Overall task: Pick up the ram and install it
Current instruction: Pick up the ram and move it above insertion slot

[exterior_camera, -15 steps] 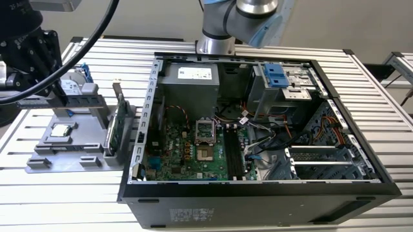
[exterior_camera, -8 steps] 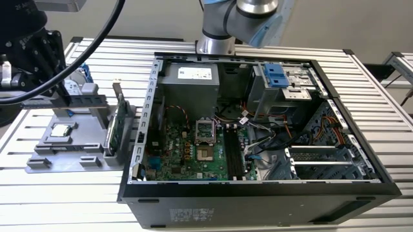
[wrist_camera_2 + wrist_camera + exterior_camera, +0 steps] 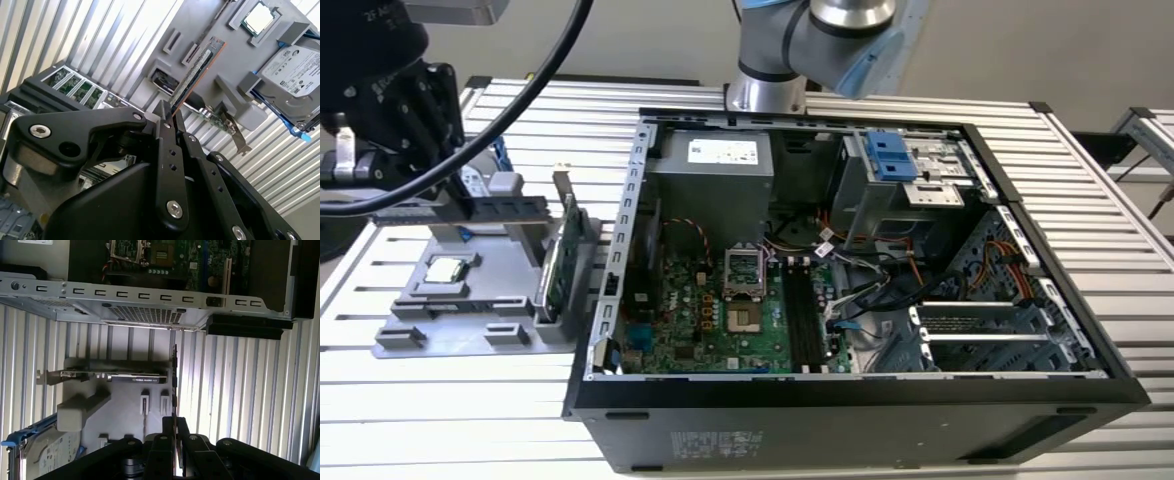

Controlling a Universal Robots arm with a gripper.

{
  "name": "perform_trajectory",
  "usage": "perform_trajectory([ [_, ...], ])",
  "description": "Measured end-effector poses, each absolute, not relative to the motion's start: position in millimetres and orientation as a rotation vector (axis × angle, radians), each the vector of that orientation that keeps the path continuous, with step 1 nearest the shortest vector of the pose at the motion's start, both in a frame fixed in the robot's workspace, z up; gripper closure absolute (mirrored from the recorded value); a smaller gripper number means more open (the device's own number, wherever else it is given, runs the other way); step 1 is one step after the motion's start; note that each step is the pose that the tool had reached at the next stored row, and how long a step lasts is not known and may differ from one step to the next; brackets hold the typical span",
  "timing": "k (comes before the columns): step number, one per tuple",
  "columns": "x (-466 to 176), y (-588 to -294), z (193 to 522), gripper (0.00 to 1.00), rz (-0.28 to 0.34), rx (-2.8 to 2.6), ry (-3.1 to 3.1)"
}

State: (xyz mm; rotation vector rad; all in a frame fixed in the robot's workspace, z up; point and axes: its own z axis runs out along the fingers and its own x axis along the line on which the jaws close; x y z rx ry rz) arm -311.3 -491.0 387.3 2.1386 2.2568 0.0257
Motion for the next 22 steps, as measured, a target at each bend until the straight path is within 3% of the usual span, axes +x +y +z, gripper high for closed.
perform_trajectory([
  [22,-293.7,-491.0,387.3,1.00,0.026,2.139,2.257],
])
